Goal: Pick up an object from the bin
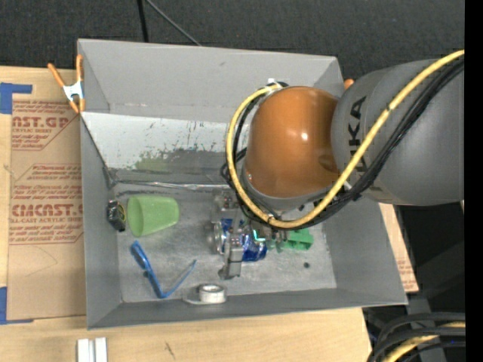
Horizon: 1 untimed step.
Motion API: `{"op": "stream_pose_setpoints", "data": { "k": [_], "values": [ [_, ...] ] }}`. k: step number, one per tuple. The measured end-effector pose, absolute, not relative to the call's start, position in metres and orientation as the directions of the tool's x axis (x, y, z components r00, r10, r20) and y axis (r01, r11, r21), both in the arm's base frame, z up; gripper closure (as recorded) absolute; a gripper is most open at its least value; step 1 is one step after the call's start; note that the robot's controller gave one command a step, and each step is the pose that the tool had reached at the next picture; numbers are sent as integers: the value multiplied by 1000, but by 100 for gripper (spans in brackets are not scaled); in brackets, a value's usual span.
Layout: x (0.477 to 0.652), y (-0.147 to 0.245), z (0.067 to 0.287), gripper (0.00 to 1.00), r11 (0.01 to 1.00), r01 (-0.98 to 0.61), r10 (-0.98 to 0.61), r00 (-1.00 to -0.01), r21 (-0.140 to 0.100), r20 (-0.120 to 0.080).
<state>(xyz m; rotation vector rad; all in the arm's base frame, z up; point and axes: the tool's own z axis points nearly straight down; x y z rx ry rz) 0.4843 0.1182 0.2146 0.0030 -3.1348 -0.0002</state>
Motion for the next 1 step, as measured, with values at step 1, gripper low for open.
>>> {"op": "stream_pose_setpoints", "data": {
  "k": [1],
  "values": [
    [538, 78, 106, 0, 975, 223, 223, -975, -2, 4]
  ]
}}
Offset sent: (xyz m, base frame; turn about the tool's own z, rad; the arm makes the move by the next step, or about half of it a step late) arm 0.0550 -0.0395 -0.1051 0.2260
